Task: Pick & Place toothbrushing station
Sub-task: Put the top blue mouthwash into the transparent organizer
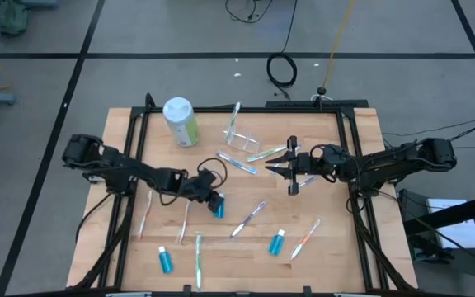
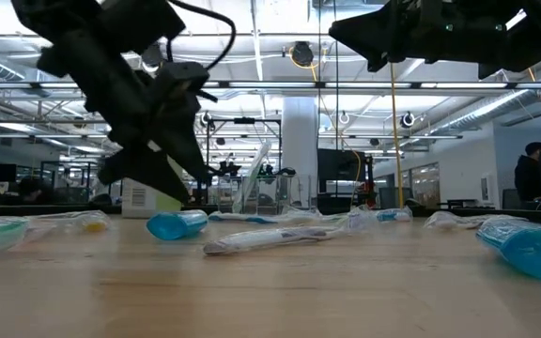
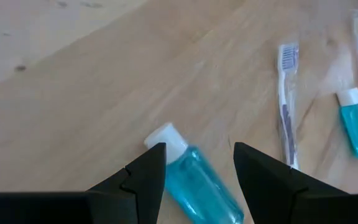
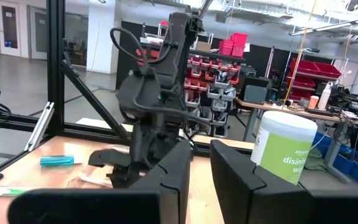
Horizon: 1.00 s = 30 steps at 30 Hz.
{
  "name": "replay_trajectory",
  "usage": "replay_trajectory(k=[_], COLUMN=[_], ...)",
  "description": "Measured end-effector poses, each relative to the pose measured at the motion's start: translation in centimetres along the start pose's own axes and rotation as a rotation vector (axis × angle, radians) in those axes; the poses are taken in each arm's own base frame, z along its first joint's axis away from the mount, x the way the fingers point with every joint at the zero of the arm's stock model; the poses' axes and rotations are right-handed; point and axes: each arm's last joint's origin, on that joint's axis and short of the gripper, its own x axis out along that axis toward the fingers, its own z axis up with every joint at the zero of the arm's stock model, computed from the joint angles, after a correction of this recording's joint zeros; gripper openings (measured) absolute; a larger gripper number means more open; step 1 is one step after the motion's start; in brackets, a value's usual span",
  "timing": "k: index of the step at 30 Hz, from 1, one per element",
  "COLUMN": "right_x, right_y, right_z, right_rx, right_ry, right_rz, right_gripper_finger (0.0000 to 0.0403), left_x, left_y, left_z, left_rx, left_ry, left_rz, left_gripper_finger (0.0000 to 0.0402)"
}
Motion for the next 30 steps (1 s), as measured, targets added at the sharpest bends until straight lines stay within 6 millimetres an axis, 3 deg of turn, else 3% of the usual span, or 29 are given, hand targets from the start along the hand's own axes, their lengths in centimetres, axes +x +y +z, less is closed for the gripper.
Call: replay_trajectory(k=[11, 30], right_x=[0.0, 0.0], right_y=[0.0, 0.0], right_z=[0.0, 0.0], right_rx=[-0.002, -0.002], right_ry=[0.001, 0.002], right_rz=[0.0, 0.0], right_gripper_finger=[0.0055, 0.0055], left_x=[2.5, 2.7], left_y=[1.9, 2.3], left_z=[0.3, 1.4], left_rx=[-0.08, 0.085], left_ry=[0.105, 0.065], left_rz=[0.025, 0.002], left_gripper_finger=[0.0195, 0.0195])
